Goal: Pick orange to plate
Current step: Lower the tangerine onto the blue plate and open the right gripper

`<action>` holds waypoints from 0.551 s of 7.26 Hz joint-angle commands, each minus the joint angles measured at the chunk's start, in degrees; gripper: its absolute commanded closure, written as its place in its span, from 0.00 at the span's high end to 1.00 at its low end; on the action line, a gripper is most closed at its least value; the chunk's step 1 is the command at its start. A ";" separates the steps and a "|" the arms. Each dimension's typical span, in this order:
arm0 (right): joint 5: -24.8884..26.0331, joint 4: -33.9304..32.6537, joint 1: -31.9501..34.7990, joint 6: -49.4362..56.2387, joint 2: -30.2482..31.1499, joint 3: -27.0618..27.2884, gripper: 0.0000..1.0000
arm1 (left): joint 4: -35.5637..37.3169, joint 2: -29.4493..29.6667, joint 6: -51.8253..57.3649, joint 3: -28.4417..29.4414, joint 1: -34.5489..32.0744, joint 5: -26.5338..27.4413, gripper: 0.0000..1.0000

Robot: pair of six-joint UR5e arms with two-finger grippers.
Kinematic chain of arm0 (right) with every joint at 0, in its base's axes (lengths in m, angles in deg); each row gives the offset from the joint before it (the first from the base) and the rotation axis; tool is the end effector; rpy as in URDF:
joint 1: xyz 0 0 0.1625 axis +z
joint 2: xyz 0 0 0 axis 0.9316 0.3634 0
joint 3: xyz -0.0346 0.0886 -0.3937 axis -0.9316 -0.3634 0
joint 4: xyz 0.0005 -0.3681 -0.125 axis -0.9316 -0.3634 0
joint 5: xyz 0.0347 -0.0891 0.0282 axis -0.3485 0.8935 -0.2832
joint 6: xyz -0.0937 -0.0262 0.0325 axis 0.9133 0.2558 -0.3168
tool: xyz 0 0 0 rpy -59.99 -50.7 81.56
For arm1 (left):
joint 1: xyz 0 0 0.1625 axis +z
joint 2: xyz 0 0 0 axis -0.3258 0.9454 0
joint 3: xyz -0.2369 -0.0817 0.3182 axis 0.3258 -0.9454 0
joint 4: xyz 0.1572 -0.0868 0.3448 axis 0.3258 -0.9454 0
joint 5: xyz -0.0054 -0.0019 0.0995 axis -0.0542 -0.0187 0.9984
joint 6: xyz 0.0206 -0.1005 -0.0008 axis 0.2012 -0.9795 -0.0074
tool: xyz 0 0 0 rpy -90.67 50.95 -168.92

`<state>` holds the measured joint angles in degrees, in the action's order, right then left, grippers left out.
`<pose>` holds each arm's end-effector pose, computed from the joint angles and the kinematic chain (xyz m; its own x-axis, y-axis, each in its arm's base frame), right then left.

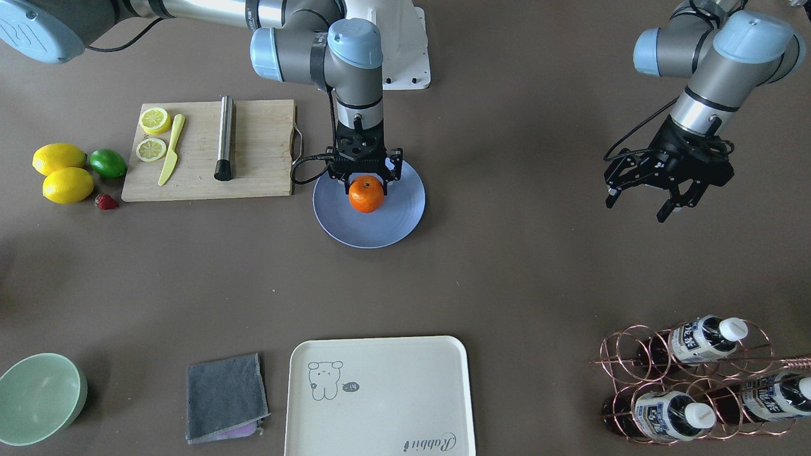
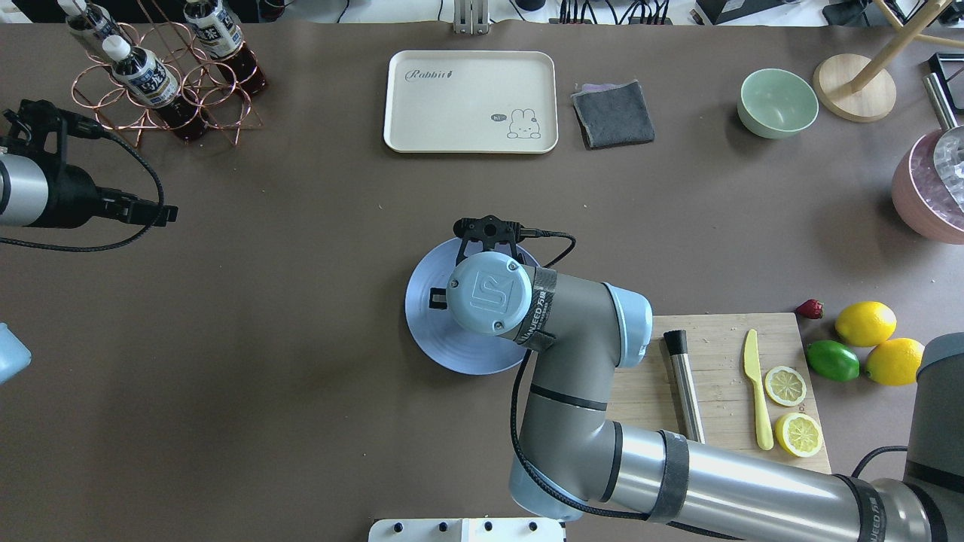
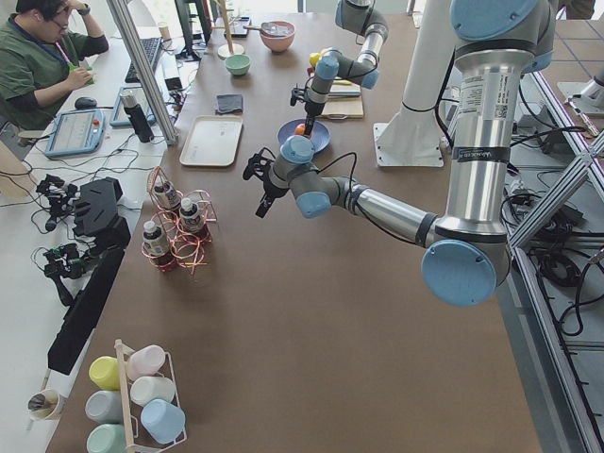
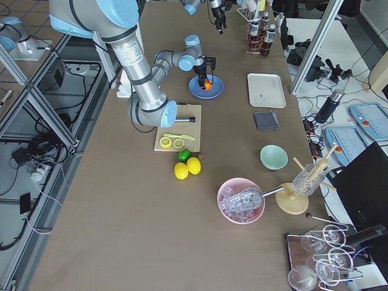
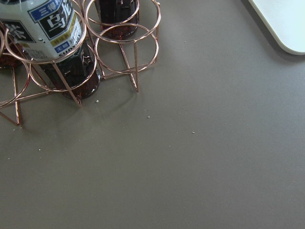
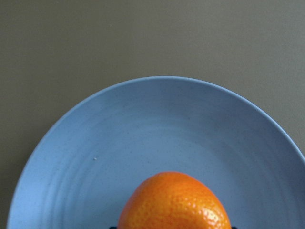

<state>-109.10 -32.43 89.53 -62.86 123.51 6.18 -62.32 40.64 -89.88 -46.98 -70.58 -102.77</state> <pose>-0.5948 -0.3695 0.2096 0.6900 0.0919 0.7180 -0.2511 0.9607 0.1183 0.2352 -0.4539 0.4309 0.6414 0.3105 -0.7016 0.1203 0.8625 0.4916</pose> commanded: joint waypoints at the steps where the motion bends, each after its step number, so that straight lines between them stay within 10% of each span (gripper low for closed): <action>1: 0.07 0.00 -0.18 -4.51 -1.21 -1.41 1.00 | -0.01 -0.04 0.00 0.02 0.06 -0.02 0.98; 4: -7.43 -5.40 4.71 -4.27 -1.22 6.71 1.00 | -0.01 -0.04 -0.09 -0.15 -0.03 -1.67 0.98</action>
<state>-111.78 -33.89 91.30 -67.21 122.14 7.85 -62.34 40.65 -89.96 -47.06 -70.53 -103.22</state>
